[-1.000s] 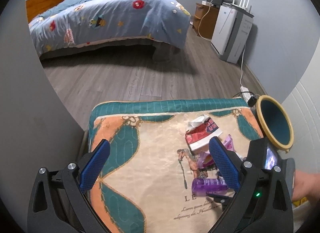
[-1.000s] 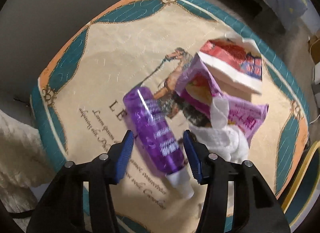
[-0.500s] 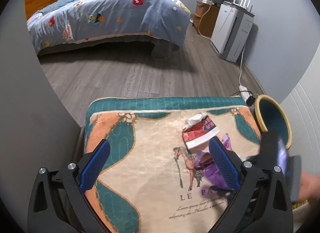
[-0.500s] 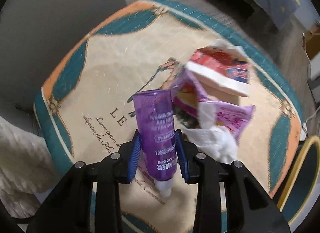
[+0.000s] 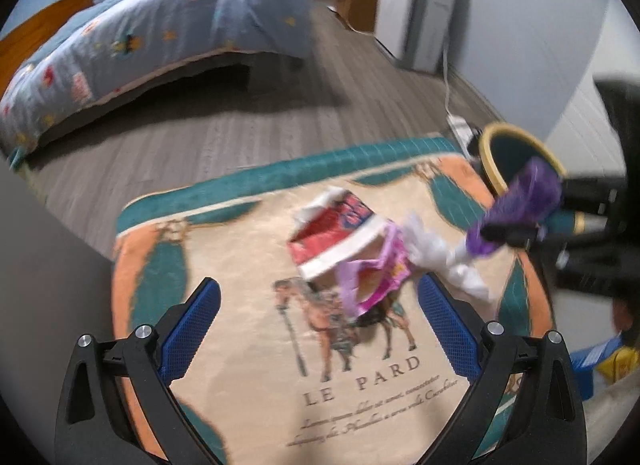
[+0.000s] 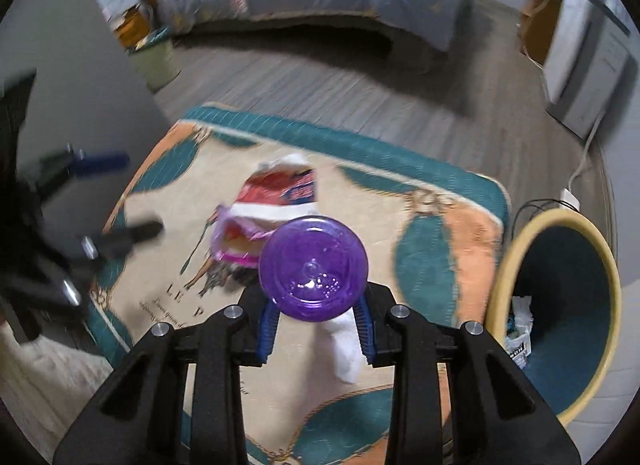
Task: Collect trash
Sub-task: 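Hold the purple bottle in the right tool while the left tool grasps the white tissue, then carry the bottle and tissue over the bin and open both tools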
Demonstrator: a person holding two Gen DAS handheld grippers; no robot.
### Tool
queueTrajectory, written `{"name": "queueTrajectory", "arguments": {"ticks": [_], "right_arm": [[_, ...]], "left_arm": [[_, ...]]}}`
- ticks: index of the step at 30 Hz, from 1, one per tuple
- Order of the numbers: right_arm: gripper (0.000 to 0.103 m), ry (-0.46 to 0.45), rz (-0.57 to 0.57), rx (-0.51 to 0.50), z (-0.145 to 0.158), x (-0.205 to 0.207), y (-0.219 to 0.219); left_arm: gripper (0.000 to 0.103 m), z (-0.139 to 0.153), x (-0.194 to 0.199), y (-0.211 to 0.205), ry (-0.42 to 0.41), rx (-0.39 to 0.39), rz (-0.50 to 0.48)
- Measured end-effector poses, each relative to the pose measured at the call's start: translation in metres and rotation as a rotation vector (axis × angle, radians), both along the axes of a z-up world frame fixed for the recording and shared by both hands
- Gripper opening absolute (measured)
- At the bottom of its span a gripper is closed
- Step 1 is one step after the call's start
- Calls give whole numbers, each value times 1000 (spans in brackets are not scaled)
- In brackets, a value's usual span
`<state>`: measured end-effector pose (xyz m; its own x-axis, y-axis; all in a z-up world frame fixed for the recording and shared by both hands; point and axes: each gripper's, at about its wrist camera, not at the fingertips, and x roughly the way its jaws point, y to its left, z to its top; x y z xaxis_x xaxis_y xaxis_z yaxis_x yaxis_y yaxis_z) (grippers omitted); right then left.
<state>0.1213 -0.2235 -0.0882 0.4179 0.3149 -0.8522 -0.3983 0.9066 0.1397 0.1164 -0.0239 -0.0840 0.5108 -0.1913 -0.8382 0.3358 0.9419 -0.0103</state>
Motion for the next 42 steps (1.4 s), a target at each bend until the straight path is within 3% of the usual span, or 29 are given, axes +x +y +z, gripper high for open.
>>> {"name": "queueTrajectory", "arguments": {"ticks": [9,13,15,28,30,32,42], "right_arm": [[32,-27,-87,54,8,6,-41],[32,-23,-90,37,2,7,-50],[32,-19,-94,36,0,8,-55],[32,-15,-103,42,-2,4,-73],[32,-15,-108,40,-2,3,-76],[32,-15,-116,42,-1,3,-79],[32,-48,-180,50,18,-5,-102]], "left_arm": [[97,-40,-1,-69,56,62,-128],[95,-55,1,-87,107,43,-158],[82,-61,1,-92,128,46,-171],[44,-92,13,-111,203,171,-170],[32,-90,13,-111,193,172,-169],[28,-86,13,-111,191,155,-177],[27,-39,13,-116,85,50,-190]]}}
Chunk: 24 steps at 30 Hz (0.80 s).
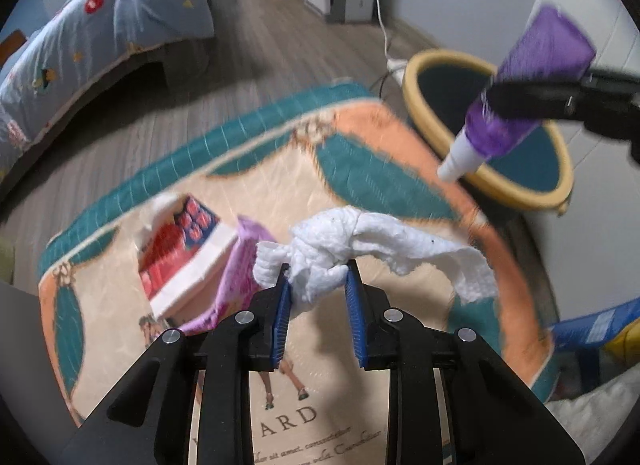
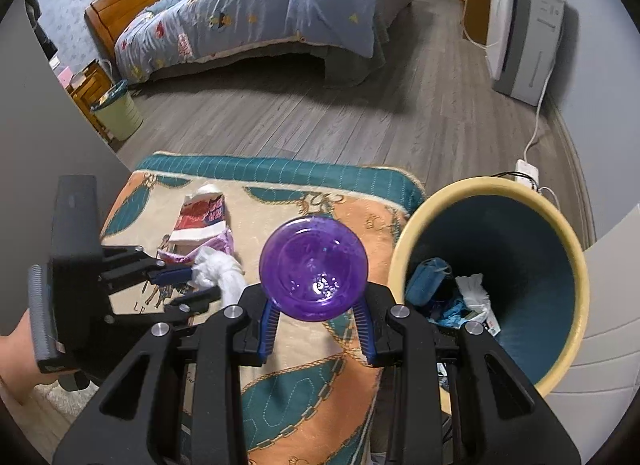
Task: Collect trash
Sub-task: 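Carry the bottle and tissue over the bin and open both tools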
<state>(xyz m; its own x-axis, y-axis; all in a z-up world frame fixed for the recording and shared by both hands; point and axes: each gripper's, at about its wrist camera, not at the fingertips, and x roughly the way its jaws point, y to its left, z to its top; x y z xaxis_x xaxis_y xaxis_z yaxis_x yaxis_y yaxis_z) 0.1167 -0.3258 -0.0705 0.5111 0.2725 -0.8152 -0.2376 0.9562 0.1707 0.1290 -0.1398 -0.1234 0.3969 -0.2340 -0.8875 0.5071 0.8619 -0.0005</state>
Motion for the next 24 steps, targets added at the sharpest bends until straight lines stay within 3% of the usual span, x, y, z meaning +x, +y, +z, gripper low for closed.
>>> {"name": "queueTrajectory", "arguments": {"ticks": [10,16,24], "right_arm": [[32,-9,-164,-13,8,2,-49],[32,0,-299,-7,1,4,-91],[32,89,-484,-22,-34,2,-153]], "left_arm": [[27,36,-10,-20,-89,-71,-43],[27,38,-23,-57,-98,-60,-126],[28,26,-19,-123,-76,-75,-199]]}}
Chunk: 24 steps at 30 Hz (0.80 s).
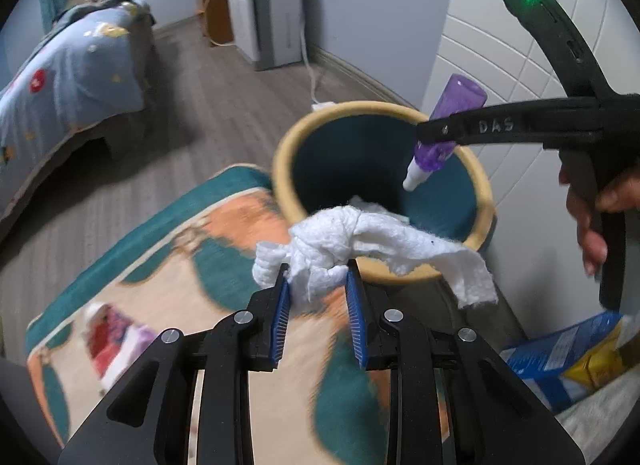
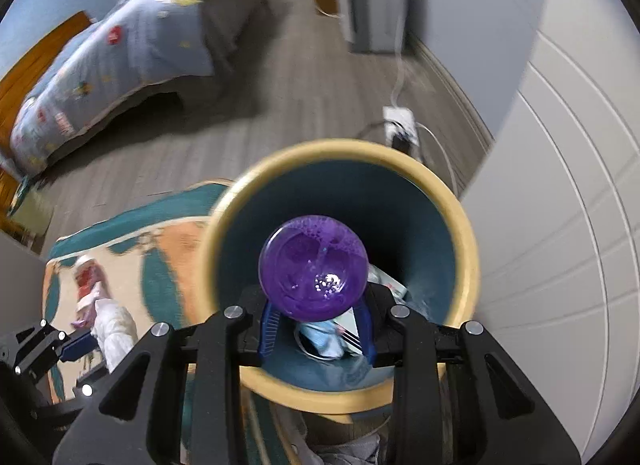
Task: Collect trash
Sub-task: 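Carry the bottle and tissue over the bin and open both tools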
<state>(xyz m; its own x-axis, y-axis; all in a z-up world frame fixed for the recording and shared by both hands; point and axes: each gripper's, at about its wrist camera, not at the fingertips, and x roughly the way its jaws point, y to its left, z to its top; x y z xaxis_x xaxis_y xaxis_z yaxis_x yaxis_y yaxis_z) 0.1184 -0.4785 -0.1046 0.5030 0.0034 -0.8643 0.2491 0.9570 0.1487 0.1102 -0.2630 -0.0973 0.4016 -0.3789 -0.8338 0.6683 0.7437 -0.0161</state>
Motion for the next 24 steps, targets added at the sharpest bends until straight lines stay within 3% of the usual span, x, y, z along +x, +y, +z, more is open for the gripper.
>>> {"name": "queueTrajectory", "arguments": {"ticks": [8,10,12,14,19,21,24], "right_arm": [[32,31,-87,51,-21,-3,-26],[32,20,-99,65,-21,-2,-29],[36,9,-100,82,-21,-2,-29],[49,-1,-94,76,-19,-2,-28],[60,-12,-77,68,-14,0,-22],[66,-13,-70,65,-12,1,-19],[84,-29,-56,55,-5,0,-12]], "left_arm": [[31,-21,14,-58,-9,48,-48],[39,-23,20,-62,-19,47,-38],[58,-23,23,-64,-31,50,-25],[71,-22,23,-62,-62,52,-17],[94,-21,27,-45,-91,64,44],[95,-18,28,-36,-96,61,71],[96,-11,32,-16,-82,57,107]]}}
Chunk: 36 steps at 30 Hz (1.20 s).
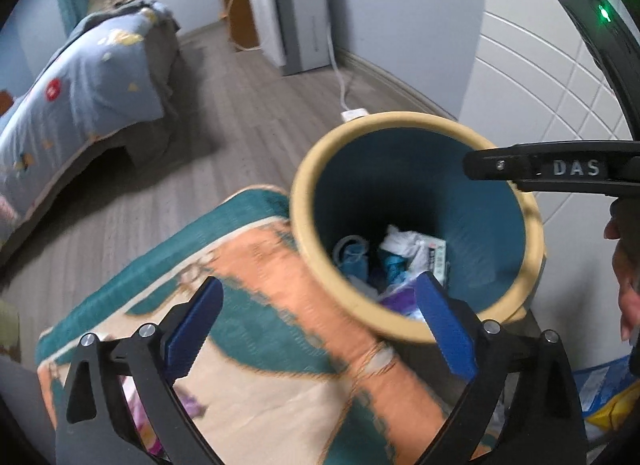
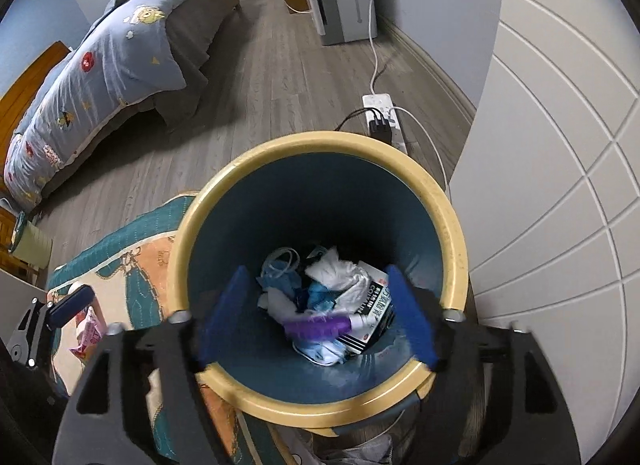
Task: Collect trash
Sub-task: 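Carry the bottle and tissue over the bin and open both tools, then move both open tools back over the cushion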
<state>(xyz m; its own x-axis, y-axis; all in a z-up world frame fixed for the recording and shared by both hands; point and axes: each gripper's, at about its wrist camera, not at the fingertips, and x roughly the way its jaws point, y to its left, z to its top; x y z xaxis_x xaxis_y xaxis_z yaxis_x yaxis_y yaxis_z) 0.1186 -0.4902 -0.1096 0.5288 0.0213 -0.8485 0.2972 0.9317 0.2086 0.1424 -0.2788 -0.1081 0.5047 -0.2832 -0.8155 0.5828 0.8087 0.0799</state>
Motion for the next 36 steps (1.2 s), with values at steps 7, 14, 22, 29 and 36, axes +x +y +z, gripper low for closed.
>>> {"name": "queueTrajectory", "arguments": {"ticks": [7,14,22,29,36], "right_arm": [[97,-35,93,-45,21,5,40],[97,-46,245,-122,33,15,114],[97,-25,431,-137,23,21,202],[97,59,476,-116,-3,32,256],[97,135,447,-74,-24,40,296]], "left_arm": [[97,37,-1,78,-23,14,70],[98,63,-14,159,-48,15,188],[98,55,-13,235,-31,3,338],[98,49,-15,261,-74,72,331],[98,49,-11,284,-73,60,332]]}}
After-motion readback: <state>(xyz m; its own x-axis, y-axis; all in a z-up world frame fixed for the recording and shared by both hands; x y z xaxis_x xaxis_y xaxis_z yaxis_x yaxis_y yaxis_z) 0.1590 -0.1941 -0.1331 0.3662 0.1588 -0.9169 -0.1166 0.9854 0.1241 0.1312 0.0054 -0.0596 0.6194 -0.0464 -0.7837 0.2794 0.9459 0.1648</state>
